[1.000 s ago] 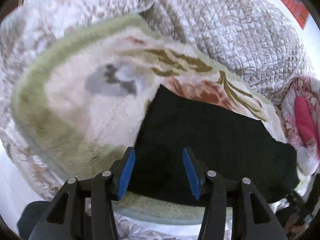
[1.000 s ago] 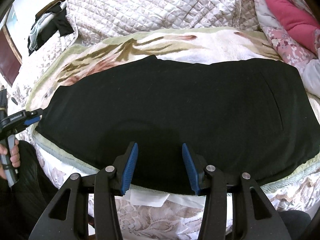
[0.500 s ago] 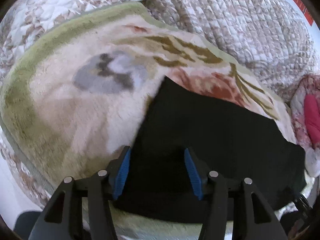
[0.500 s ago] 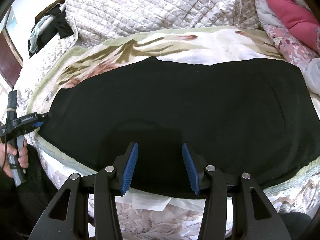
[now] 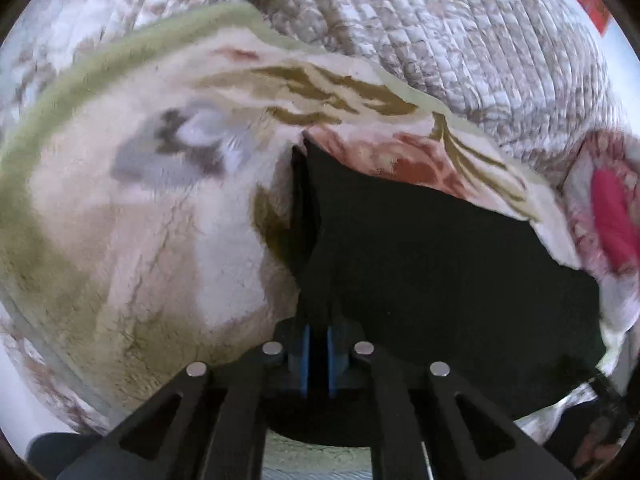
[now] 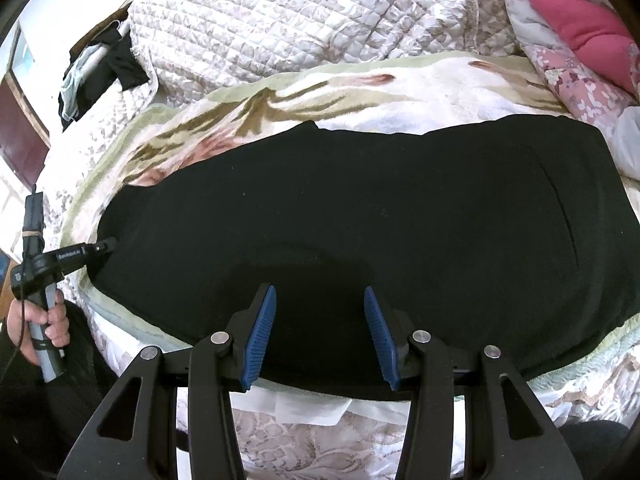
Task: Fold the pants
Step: 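Grasp the folded pants edge with the left gripper and lift it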
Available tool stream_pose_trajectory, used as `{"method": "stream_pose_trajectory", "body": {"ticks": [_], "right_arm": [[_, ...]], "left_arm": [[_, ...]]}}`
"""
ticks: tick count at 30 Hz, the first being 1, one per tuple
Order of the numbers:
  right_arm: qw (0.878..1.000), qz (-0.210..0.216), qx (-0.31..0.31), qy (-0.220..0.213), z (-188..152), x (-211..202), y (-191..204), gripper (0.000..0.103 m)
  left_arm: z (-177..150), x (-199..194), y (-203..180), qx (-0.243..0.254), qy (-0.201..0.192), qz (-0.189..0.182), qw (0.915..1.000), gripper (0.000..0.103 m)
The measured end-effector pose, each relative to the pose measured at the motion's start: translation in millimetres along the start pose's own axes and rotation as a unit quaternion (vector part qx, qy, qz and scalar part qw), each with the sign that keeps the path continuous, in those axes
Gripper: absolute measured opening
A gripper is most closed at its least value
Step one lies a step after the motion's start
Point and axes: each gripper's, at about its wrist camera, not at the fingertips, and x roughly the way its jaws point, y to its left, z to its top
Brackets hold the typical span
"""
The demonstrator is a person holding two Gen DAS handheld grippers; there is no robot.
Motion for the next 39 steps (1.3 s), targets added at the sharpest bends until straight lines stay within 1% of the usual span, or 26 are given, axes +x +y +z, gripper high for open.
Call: {"method": "stream_pose_trajectory", "body": {"ticks": [5, 8, 11, 13, 15, 20, 22, 26, 28, 29, 31, 32, 33, 35, 36, 39], "right_arm": [[1.0, 0.0, 0.01, -0.014, -0.8, -9.6, -5.9, 0.047], [1.0, 0.002, 0.023, -0.021, -0.2, -12.9, -12.8, 0.047], [0.999, 0.003, 0.032, -0.026, -0.3, -15.5, -16.0, 0.047], [0.999, 0.003, 0.038, -0.029, -0.3, -17.4, -18.4, 0.047], [0.999, 0.004, 0.043, -0.031, -0.4, -18.9, -21.4, 0.047], [0.998, -0.003, 0.052, -0.034, -2.7, -24.4, -29.6, 0.047], [0.998, -0.005, 0.057, -0.033, -3.9, -25.6, -34.0, 0.047], [0.997, -0.01, 0.07, -0.028, -6.3, -24.8, -42.0, 0.047], [0.997, -0.008, 0.076, -0.027, -6.3, -24.5, -44.2, 0.047], [0.997, -0.007, 0.077, -0.027, -6.0, -24.8, -44.7, 0.047], [0.997, -0.007, 0.076, -0.029, -5.3, -25.1, -43.8, 0.047], [0.997, -0.005, 0.076, -0.028, -4.3, -24.1, -43.0, 0.047], [0.997, -0.002, 0.076, -0.028, -3.9, -23.1, -42.6, 0.047], [0.997, 0.01, 0.074, -0.027, -1.7, -20.3, -38.7, 0.047], [0.997, 0.014, 0.072, -0.025, -0.9, -19.1, -36.9, 0.047], [0.996, 0.043, 0.071, -0.019, 3.1, -11.5, -30.5, 0.047]], "left_arm": [[8.2, -13.4, -3.2, -0.005, -0.009, -0.028, 0.9996, 0.007], [18.3, -31.1, -14.3, -0.008, -0.023, -0.062, 0.9978, 0.007], [29.4, -49.3, -41.8, 0.005, -0.036, -0.108, 0.9935, 0.007], [33.8, -58.2, -69.0, 0.028, -0.043, -0.139, 0.989, 0.007], [34.8, -60.3, -98.3, 0.051, -0.04, -0.168, 0.9836, 0.007], [24.0, -33.6, -168.1, 0.106, -0.008, -0.216, 0.9707, 0.007], [14.8, -15.2, -190.1, 0.117, 0.015, -0.228, 0.9665, 0.007], [-9.3, 22.6, -220.5, 0.135, 0.067, -0.246, 0.9574, 0.007], [-20.8, 35.4, -225.6, 0.142, 0.098, -0.254, 0.9516, 0.008], [-23.8, 36.9, -226.5, 0.143, 0.107, -0.258, 0.9494, 0.009], [-22.8, 26.4, -222.8, 0.136, 0.104, -0.291, 0.9414, 0.016], [-19.9, 18.4, -219.7, 0.134, 0.096, -0.307, 0.9373, 0.023], [-15.9, 8.5, -216.0, 0.134, 0.084, -0.316, 0.9356, 0.03], [-7.3, -9.6, -206.4, 0.134, 0.05, -0.32, 0.9364, 0.034], [-3.0, -17.3, -199.3, 0.133, 0.032, -0.312, 0.9401, 0.035], [5.0, -26.3, -176.5, 0.131, -0.005, -0.262, 0.956, 0.035]]}}
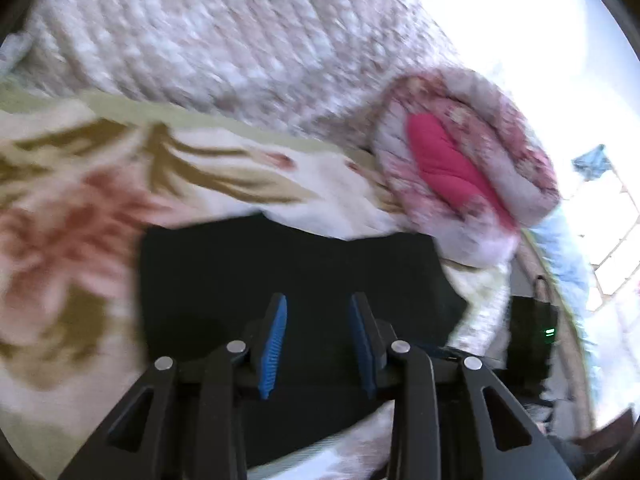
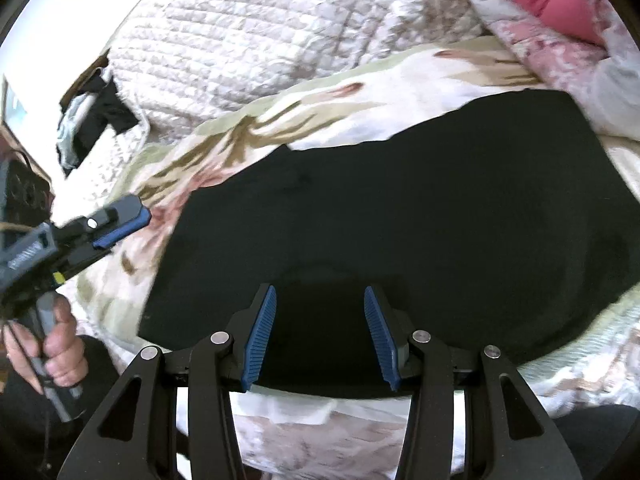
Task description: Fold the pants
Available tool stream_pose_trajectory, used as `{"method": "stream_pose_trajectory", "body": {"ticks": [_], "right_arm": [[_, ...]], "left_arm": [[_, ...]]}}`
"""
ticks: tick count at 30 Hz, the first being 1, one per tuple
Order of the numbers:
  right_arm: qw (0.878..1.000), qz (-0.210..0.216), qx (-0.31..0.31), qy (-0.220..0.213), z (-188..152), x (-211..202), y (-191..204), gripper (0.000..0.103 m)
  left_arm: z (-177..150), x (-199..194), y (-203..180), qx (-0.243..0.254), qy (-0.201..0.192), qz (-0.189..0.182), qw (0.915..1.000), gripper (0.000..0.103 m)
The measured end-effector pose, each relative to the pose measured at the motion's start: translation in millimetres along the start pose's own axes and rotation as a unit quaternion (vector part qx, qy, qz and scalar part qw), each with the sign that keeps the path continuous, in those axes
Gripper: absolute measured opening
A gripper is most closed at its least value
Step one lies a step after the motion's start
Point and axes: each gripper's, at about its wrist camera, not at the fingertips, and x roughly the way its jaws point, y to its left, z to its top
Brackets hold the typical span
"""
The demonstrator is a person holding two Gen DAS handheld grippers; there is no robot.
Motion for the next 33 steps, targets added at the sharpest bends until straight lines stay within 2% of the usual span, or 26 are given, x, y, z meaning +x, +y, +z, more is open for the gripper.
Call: {"method": "stream_pose_trajectory", "body": {"ticks": [2, 7, 13, 15, 16, 18, 19, 21, 22, 23, 26, 29, 33], "right_arm": [[1.0, 0.021, 0.002, 0.005, 2.7, 7.7, 2.7, 0.047], [0.998, 0.055, 0.0, 0.018, 17.1, 34.4, 6.9, 0.047], [0.997, 0.078, 0.013, 0.024, 34.5, 60.2, 4.5, 0.047], [0.994, 0.099, 0.019, 0.037, 35.3, 64.7, 8.6, 0.047], [0.993, 0.109, 0.019, 0.044, 34.1, 67.2, 11.5, 0.047], [0.994, 0.103, 0.002, 0.043, 31.0, 68.3, 18.2, 0.047], [0.994, 0.102, 0.002, 0.043, 31.8, 69.0, 18.4, 0.042], [0.995, 0.093, 0.016, 0.043, 36.0, 71.4, 14.0, 0.021], [0.995, 0.086, 0.02, 0.046, 37.1, 72.9, 11.5, 0.006], [0.995, 0.083, 0.026, 0.049, 37.8, 74.8, 8.4, 0.003], [0.994, 0.095, 0.032, 0.046, 40.3, 69.5, 7.0, 0.002], [0.993, 0.109, 0.037, 0.018, 47.0, 52.2, 6.4, 0.002], [0.994, 0.093, 0.053, 0.002, 50.2, 45.9, -9.6, 0.002]], "left_arm": [[-3.3, -4.6, 15.0, -0.007, -0.001, 0.037, 0.9993, 0.035], [-28.2, -2.8, 45.8, -0.025, 0.02, 0.09, 0.9955, 0.035], [-44.3, 1.7, 45.5, 0.002, 0.035, 0.147, 0.9886, 0.035], [-43.6, 1.6, 44.5, 0.01, 0.034, 0.162, 0.9862, 0.035], [-43.2, 1.5, 44.5, 0.011, 0.034, 0.163, 0.9859, 0.035], [-44.0, 2.4, 45.7, 0.011, 0.037, 0.167, 0.9852, 0.035], [-44.8, 3.6, 46.5, 0.011, 0.038, 0.169, 0.9848, 0.035], [-45.8, 7.2, 48.9, 0.007, 0.044, 0.17, 0.9845, 0.035], [-46.6, 8.6, 50.2, 0.005, 0.047, 0.17, 0.9843, 0.035], [-47.3, 9.4, 50.7, 0.004, 0.048, 0.17, 0.9843, 0.035], [-48.1, 9.3, 50.7, 0.002, 0.047, 0.169, 0.9844, 0.035], [-48.7, 7.9, 52.3, -0.002, 0.045, 0.168, 0.9847, 0.035], [-47.3, 4.3, 52.8, -0.004, 0.041, 0.164, 0.9855, 0.035]]}}
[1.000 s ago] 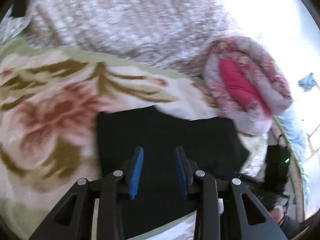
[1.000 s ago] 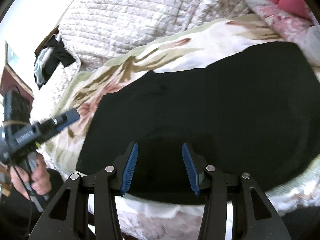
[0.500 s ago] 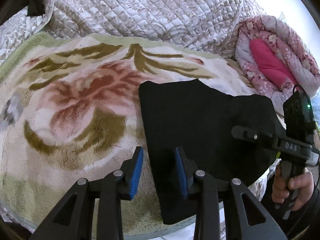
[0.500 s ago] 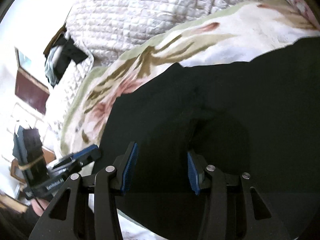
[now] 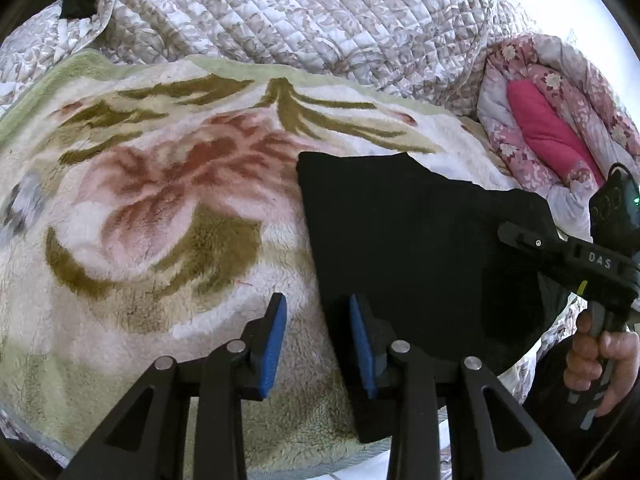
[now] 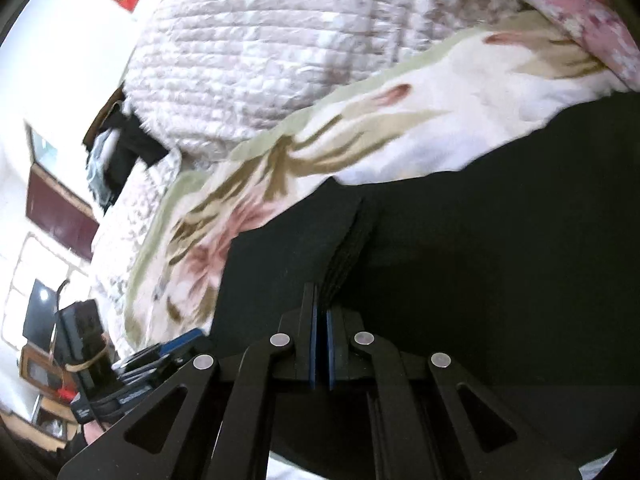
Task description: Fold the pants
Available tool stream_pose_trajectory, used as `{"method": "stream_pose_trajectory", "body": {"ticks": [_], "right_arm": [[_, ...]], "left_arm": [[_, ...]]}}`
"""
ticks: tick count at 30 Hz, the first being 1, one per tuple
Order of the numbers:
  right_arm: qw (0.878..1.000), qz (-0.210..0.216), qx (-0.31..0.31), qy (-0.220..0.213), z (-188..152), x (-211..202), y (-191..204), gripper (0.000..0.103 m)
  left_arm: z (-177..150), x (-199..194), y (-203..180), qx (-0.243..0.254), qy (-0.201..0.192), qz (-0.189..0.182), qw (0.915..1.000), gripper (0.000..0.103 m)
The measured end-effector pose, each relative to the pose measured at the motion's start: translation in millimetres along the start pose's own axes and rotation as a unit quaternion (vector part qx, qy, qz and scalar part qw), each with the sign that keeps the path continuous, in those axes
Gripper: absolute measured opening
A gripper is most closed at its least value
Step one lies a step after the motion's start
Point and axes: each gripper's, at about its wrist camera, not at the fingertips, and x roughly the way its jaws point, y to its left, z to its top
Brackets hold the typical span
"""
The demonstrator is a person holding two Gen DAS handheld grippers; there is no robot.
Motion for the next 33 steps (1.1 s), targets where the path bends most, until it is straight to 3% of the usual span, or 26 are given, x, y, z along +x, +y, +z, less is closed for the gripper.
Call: {"method": "stream_pose_trajectory", "body": {"ticks": [3, 5, 7, 10, 14, 18, 23, 30, 33], "right_arm": [[0.999, -0.005, 0.034, 0.036, -4.8, 16.4, -24.2, 0.002], [0.999, -0.01, 0.03, 0.03, -3.3, 11.7, -21.3, 0.005], [0.999, -0.047, 0.007, 0.015, 0.6, 1.1, -12.2, 0.016], [0.996, -0.079, -0.019, -0.019, 3.7, -21.2, -2.1, 0.018], [0.998, -0.056, -0.041, 0.012, -12.0, -25.8, 11.1, 0.018], [0.997, -0.052, -0.027, 0.048, -39.9, -12.8, -0.7, 0.018], [0.998, -0.047, -0.017, 0.031, -38.0, -24.7, -4.6, 0.018], [0.999, -0.036, 0.002, 0.0, -32.6, -31.6, -8.2, 0.018], [0.999, -0.029, -0.009, -0.02, -32.1, -40.7, -3.5, 0.018]], "left_arm": [[-0.4, 0.3, 0.0, -0.001, 0.002, 0.0, 1.0, 0.035], [-0.7, -0.2, -1.1, -0.001, 0.004, 0.0, 1.0, 0.035], [-0.6, -1.1, -1.6, 0.001, 0.002, 0.0, 1.0, 0.035], [0.7, -6.6, -3.8, 0.005, -0.005, -0.002, 1.0, 0.035], [0.5, -11.6, -12.2, 0.018, -0.011, -0.013, 0.9997, 0.035], [-4.4, -7.9, -21.8, 0.033, -0.003, -0.024, 0.9992, 0.035], [-15.1, -2.9, -31.6, 0.053, 0.015, -0.03, 0.998, 0.035], [-11.7, -22.5, -34.3, 0.057, -0.023, -0.039, 0.9973, 0.035], [-12.8, -17.7, -38.4, 0.068, -0.014, -0.049, 0.9964, 0.035]]}}
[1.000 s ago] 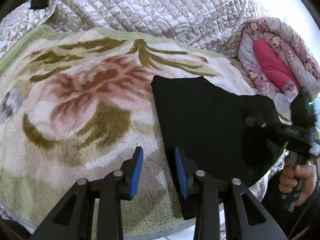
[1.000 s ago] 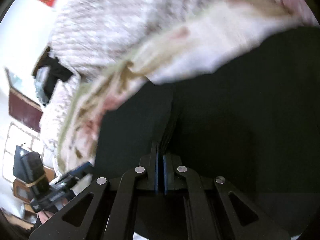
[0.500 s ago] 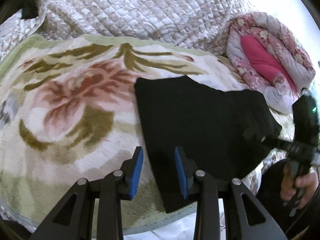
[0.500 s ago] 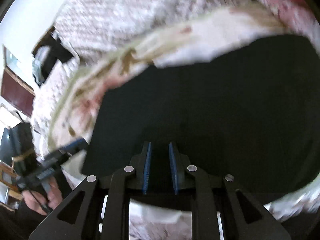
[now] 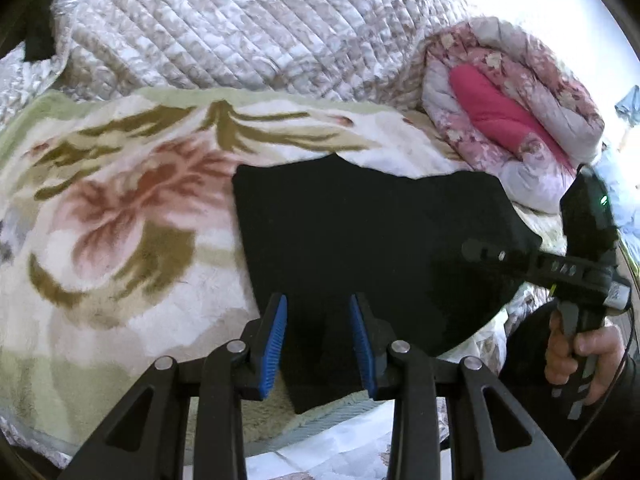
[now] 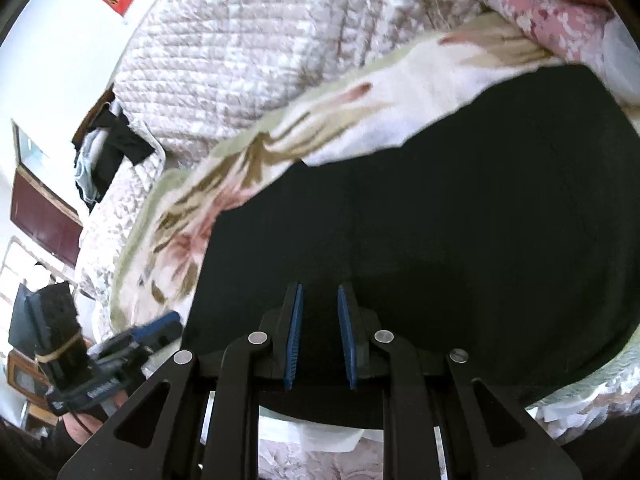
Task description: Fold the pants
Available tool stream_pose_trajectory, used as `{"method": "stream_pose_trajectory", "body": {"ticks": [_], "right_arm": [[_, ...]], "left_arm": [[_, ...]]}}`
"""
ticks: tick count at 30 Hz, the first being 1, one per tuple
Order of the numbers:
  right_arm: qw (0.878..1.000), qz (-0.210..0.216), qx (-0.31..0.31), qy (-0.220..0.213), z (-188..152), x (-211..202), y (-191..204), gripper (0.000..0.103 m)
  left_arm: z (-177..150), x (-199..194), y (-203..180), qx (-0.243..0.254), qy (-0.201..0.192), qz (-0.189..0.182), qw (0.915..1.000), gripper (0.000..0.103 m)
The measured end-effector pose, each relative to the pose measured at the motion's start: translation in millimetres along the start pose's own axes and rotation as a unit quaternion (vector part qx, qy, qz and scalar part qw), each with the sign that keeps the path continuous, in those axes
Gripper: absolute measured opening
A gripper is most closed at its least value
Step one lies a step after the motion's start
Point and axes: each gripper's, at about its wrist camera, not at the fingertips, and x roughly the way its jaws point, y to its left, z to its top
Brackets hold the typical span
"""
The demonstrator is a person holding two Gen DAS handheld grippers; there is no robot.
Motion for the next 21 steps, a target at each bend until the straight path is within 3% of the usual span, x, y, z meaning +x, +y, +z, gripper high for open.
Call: {"method": "stream_pose_trajectory", "body": {"ticks": [2, 4, 6, 8, 13, 15, 18, 19, 20, 21], "right_arm": [[1.0, -0.007, -0.007, 0.015, -2.1, 3.4, 0.2, 0.018], [0.997, -0.048, -0.007, 0.053, -7.6, 13.8, -5.9, 0.017], [0.998, -0.034, 0.015, 0.046, -10.8, 6.3, -14.5, 0.017], [0.998, -0.06, 0.011, 0.033, -10.1, -6.8, -14.7, 0.017], [0.997, -0.073, 0.024, 0.015, -4.2, -24.2, -26.3, 0.019], [0.993, -0.105, 0.054, 0.002, 2.2, -34.5, -43.5, 0.024], [0.985, -0.105, 0.13, -0.043, 9.0, -67.8, -76.7, 0.045], [0.982, -0.11, 0.143, -0.057, 10.9, -78.6, -82.5, 0.059], [0.978, -0.123, 0.152, -0.076, 12.8, -91.1, -87.6, 0.065], [0.973, -0.135, 0.16, -0.097, 14.2, -103.6, -92.6, 0.065]], "left_arm": [[-5.7, 11.3, -0.6, 0.003, 0.023, -0.002, 0.9997, 0.035], [-12.8, 19.6, 0.1, 0.006, 0.032, 0.004, 0.9995, 0.035], [-13.8, 17.4, -1.2, 0.009, 0.028, 0.006, 0.9996, 0.035], [-12.6, 14.8, -0.9, 0.01, 0.03, 0.006, 0.9995, 0.035], [-8.5, 10.2, 0.0, 0.008, 0.029, 0.004, 0.9996, 0.035], [-5.6, 11.0, -0.7, 0.009, 0.029, 0.008, 0.9995, 0.035], [-3.7, 10.1, -0.2, 0.005, 0.029, 0.01, 0.9995, 0.035], [-3.7, 9.6, -0.2, 0.006, 0.029, 0.012, 0.9995, 0.035], [-3.8, 9.9, -0.3, 0.006, 0.029, 0.013, 0.9995, 0.035], [-3.7, 10.9, -0.2, 0.005, 0.031, 0.014, 0.9994, 0.035]]}}
